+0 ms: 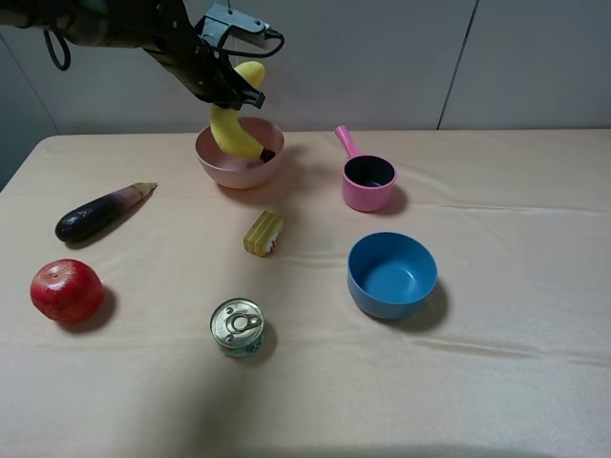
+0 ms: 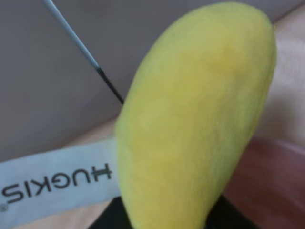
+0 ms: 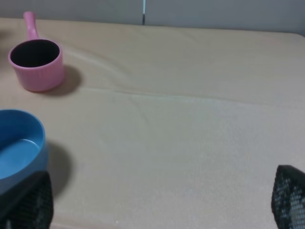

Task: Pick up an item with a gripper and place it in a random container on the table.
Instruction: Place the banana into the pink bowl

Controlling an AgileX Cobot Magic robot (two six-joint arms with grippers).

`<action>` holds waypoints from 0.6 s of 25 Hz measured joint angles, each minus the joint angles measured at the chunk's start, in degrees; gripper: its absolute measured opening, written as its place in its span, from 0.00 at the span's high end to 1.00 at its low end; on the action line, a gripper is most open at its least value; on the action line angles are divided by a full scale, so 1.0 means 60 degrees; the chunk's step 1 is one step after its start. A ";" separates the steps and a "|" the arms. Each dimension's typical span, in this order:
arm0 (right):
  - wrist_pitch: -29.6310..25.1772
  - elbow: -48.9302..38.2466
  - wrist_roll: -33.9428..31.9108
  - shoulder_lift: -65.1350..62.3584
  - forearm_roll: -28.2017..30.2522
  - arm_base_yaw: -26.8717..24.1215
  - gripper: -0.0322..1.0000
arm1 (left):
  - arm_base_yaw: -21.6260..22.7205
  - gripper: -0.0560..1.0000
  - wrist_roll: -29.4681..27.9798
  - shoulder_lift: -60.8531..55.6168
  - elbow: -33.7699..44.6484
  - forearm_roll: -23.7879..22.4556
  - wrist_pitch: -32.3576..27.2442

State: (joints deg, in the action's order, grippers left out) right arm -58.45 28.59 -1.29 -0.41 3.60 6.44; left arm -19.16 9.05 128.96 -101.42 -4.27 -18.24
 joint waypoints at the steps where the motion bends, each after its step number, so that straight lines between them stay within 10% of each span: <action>1: 0.0000 0.0000 0.0000 0.0000 0.0000 0.0000 0.30 | 0.0000 0.77 0.0000 0.0047 0.0000 0.0000 -0.0008; 15: 0.0000 0.0000 0.0000 0.0000 0.0000 0.0000 0.30 | 0.0000 0.77 0.0000 0.0222 0.0000 -0.0009 -0.0253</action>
State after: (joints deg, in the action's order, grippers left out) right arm -58.45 28.59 -1.29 -0.41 3.60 6.44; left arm -19.16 9.05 130.29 -101.42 -4.32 -19.76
